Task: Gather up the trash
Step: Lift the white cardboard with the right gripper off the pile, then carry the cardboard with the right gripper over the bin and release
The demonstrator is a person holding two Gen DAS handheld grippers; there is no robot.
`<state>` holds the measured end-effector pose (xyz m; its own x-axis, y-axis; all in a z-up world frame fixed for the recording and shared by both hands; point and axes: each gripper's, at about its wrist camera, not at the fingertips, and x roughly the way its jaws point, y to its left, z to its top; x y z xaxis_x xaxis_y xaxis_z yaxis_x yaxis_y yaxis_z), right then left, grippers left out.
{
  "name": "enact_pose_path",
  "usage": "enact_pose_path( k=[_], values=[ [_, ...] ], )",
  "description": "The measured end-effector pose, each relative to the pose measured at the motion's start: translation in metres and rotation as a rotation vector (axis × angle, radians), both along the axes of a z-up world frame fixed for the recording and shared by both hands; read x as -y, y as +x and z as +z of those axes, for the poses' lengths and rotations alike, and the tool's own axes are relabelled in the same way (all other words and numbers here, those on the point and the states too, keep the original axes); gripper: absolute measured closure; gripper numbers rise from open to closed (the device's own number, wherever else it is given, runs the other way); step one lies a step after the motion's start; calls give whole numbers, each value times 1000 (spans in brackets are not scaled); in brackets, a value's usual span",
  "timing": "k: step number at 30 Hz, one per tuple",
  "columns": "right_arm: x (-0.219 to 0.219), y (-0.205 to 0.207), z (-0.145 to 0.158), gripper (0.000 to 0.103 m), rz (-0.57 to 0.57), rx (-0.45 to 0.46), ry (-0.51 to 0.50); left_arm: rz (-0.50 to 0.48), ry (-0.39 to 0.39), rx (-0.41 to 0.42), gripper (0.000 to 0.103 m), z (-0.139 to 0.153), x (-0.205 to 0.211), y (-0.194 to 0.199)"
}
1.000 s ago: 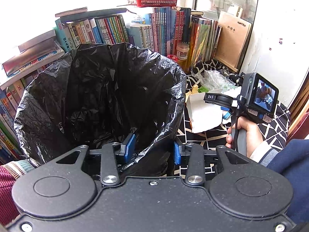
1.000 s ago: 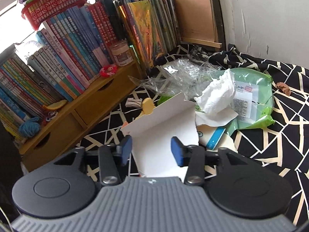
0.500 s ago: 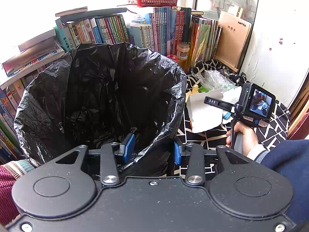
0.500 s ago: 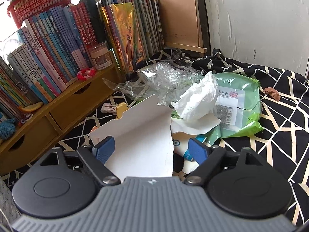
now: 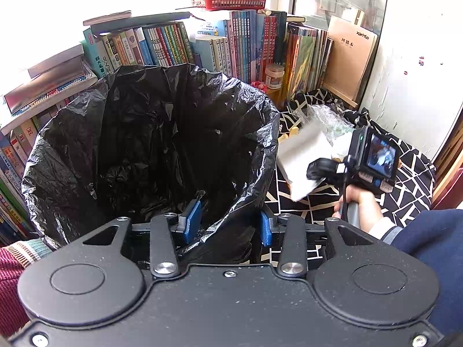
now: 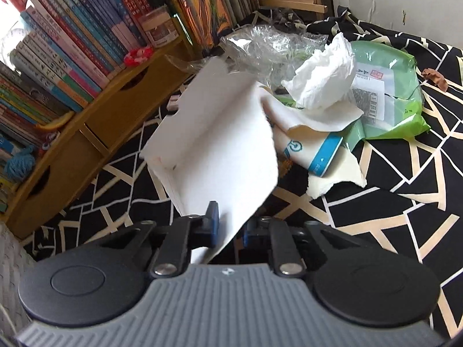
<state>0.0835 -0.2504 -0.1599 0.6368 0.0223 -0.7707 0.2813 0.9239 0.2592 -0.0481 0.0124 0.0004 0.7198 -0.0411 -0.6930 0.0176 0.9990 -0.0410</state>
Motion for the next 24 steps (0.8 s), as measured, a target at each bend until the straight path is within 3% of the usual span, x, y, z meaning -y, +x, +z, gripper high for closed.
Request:
enact_pose_path(
  k=[3, 10, 16, 19, 24],
  values=[
    [-4, -3, 17, 99, -11, 48, -2, 1, -1, 0, 65, 0, 0, 0],
    [-7, -8, 54, 100, -24, 163, 45, 0, -1, -1, 64, 0, -1, 0],
    [3, -17, 99, 100, -47, 315, 160, 0, -2, -2, 64, 0, -1, 0],
    [2, -22, 128, 100, -2, 402, 225, 2, -5, -5, 64, -1, -3, 1],
    [-21, -35, 182, 100, 190, 521, 279, 1, -16, -11, 64, -1, -6, 2]
  ],
)
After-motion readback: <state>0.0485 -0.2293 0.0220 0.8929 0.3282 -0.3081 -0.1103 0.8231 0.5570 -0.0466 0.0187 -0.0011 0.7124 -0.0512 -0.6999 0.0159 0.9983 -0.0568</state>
